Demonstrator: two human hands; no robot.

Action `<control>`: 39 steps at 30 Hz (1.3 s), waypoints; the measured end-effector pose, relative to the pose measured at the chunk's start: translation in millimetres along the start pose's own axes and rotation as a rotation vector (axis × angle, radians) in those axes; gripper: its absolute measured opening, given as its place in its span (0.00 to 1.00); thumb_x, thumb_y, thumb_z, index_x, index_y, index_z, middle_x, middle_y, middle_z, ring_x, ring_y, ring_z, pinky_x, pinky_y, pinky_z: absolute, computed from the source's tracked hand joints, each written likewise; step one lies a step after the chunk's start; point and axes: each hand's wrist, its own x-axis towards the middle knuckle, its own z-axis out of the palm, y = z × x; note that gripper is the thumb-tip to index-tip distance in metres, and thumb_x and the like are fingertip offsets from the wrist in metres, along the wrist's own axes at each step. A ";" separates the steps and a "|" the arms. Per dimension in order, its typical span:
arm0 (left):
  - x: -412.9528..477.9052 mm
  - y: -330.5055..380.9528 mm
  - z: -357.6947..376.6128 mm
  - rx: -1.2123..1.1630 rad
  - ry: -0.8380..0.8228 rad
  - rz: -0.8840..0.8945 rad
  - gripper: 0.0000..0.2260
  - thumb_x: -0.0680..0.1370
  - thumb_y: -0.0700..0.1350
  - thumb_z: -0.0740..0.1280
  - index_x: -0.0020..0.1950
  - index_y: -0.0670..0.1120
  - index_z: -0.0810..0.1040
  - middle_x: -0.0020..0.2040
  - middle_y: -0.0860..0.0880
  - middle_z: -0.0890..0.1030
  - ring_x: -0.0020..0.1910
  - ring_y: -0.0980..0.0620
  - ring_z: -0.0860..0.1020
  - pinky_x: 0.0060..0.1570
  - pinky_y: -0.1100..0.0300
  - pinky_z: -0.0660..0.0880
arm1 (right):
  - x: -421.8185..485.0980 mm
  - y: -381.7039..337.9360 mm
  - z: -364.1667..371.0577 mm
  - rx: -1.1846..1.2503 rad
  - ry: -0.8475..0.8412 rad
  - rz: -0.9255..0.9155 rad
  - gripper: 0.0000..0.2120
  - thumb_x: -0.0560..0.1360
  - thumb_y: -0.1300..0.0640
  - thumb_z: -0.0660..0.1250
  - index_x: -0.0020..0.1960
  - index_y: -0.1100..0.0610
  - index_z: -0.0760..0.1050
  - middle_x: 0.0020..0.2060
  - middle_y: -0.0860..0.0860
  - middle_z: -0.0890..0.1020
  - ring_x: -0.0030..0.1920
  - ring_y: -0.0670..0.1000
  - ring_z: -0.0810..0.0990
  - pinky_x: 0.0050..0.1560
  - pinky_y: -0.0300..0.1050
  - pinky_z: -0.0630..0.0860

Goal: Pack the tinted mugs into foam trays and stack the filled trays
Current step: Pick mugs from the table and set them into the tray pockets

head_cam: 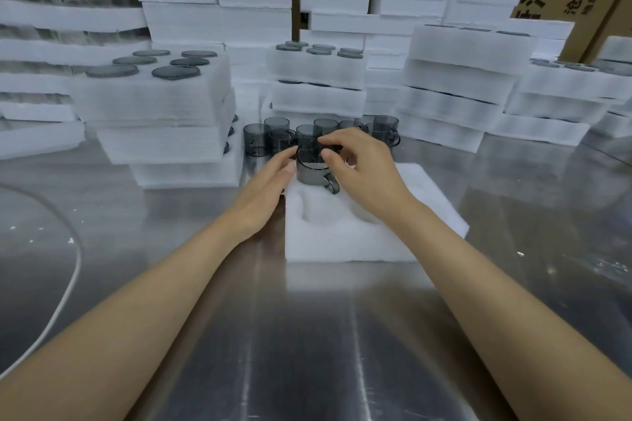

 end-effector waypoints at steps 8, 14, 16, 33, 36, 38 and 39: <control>-4.7 5.4 3.1 0.113 0.022 0.192 0.18 0.82 0.53 0.54 0.72 0.64 0.61 0.70 0.55 0.66 0.63 0.68 0.67 0.60 0.80 0.58 | -2.0 -3.5 -3.2 -0.101 -0.139 0.029 0.16 0.82 0.53 0.58 0.68 0.52 0.74 0.59 0.45 0.76 0.56 0.48 0.75 0.57 0.48 0.72; -4.7 5.6 3.3 0.118 0.039 0.223 0.18 0.81 0.54 0.55 0.70 0.69 0.62 0.68 0.61 0.67 0.63 0.68 0.68 0.59 0.80 0.59 | -1.6 -3.3 -4.1 -0.114 -0.209 0.065 0.18 0.83 0.52 0.55 0.72 0.51 0.69 0.60 0.47 0.76 0.53 0.45 0.72 0.59 0.48 0.71; -4.9 6.9 3.4 0.107 0.042 0.208 0.17 0.79 0.58 0.54 0.68 0.70 0.63 0.68 0.64 0.67 0.65 0.70 0.66 0.59 0.80 0.59 | -1.9 -3.4 -3.8 -0.118 -0.247 0.084 0.20 0.83 0.51 0.53 0.73 0.52 0.66 0.57 0.49 0.77 0.57 0.49 0.74 0.60 0.48 0.70; -0.9 6.4 3.4 0.211 0.116 0.144 0.12 0.83 0.48 0.57 0.62 0.49 0.77 0.58 0.60 0.75 0.53 0.74 0.71 0.52 0.79 0.64 | 13.1 6.9 4.2 -0.214 -0.561 0.231 0.23 0.82 0.48 0.56 0.75 0.50 0.63 0.78 0.45 0.54 0.78 0.50 0.44 0.76 0.57 0.49; -2.0 6.9 3.1 0.200 0.101 0.136 0.10 0.83 0.46 0.59 0.60 0.49 0.78 0.58 0.57 0.76 0.52 0.69 0.73 0.51 0.76 0.66 | 14.7 6.8 4.8 -0.170 -0.540 0.225 0.23 0.81 0.49 0.58 0.75 0.52 0.64 0.77 0.48 0.58 0.78 0.50 0.49 0.75 0.52 0.51; -2.7 7.2 2.6 0.194 0.083 0.130 0.09 0.83 0.44 0.59 0.58 0.52 0.76 0.58 0.55 0.77 0.52 0.64 0.73 0.52 0.71 0.67 | 14.4 7.5 2.3 -0.095 -0.536 0.207 0.20 0.81 0.51 0.60 0.71 0.55 0.69 0.72 0.52 0.67 0.73 0.51 0.61 0.67 0.40 0.59; -3.1 7.3 2.7 0.195 0.072 0.125 0.09 0.83 0.44 0.59 0.58 0.53 0.75 0.57 0.54 0.76 0.52 0.63 0.73 0.52 0.69 0.68 | 15.2 7.6 -0.9 -0.050 -0.551 0.205 0.18 0.80 0.53 0.61 0.68 0.56 0.73 0.67 0.53 0.72 0.69 0.51 0.67 0.60 0.37 0.63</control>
